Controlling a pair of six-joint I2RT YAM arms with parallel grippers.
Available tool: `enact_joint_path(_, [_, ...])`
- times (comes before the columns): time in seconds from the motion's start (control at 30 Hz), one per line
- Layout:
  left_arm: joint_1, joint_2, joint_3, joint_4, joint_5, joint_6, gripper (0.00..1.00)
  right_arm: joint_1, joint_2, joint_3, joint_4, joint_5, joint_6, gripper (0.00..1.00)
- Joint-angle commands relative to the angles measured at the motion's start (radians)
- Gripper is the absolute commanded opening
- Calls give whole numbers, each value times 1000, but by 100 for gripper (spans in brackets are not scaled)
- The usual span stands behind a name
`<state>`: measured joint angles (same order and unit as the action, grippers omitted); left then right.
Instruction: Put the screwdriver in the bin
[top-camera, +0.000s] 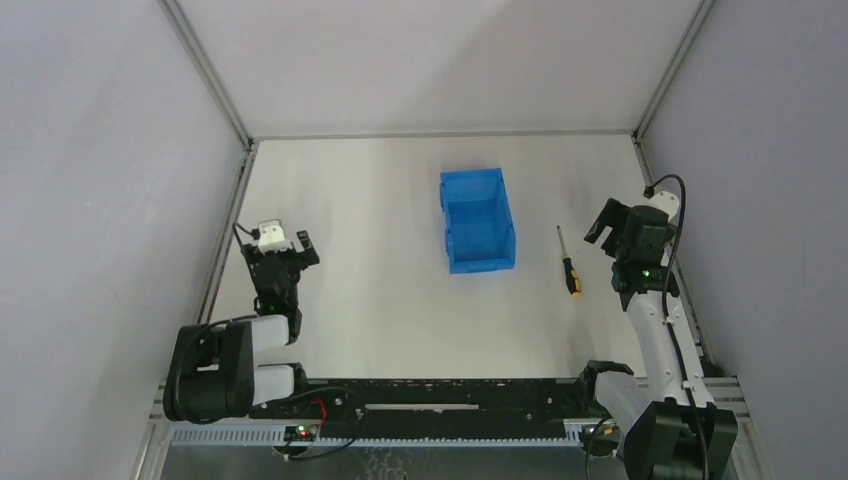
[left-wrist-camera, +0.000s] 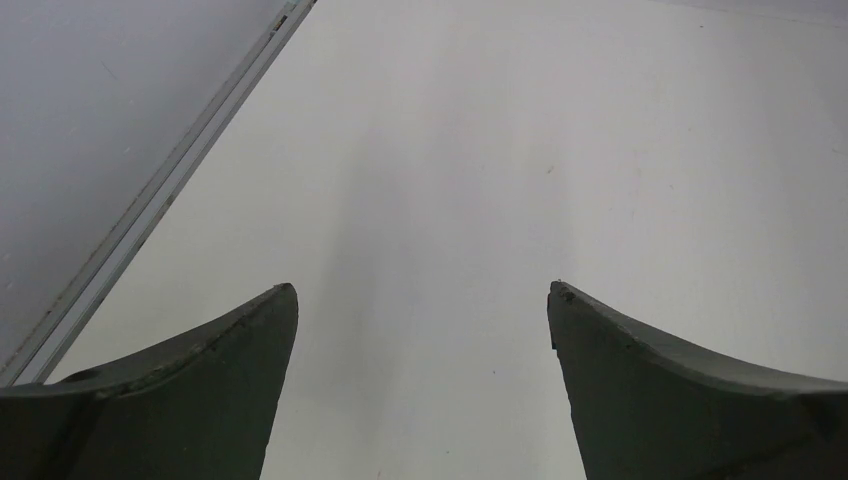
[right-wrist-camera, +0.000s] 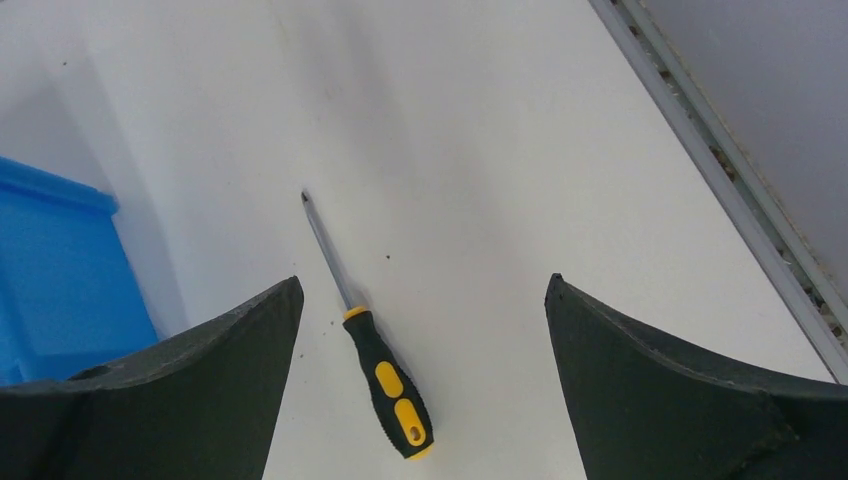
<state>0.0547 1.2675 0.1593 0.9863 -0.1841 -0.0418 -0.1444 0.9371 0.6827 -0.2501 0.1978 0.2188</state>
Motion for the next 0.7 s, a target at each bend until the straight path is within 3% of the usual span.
enact_joint_path(0.0, [-3,-9,35,66,-9,19,100,-4,-10,17,22,-65,0,100])
enact_joint_path(0.2, [-4,-8,35,66,-10,19,100,28,85,132,-134,-242,-75,100])
enact_joint_path(0.47, [-4,-9,35,66,-10,19,100,122,466,273,-265,-158,-150,100])
enact_joint_path(0.67, [-4,-8,35,66,-9,19,100,134,639,298,-258,-116,-164,95])
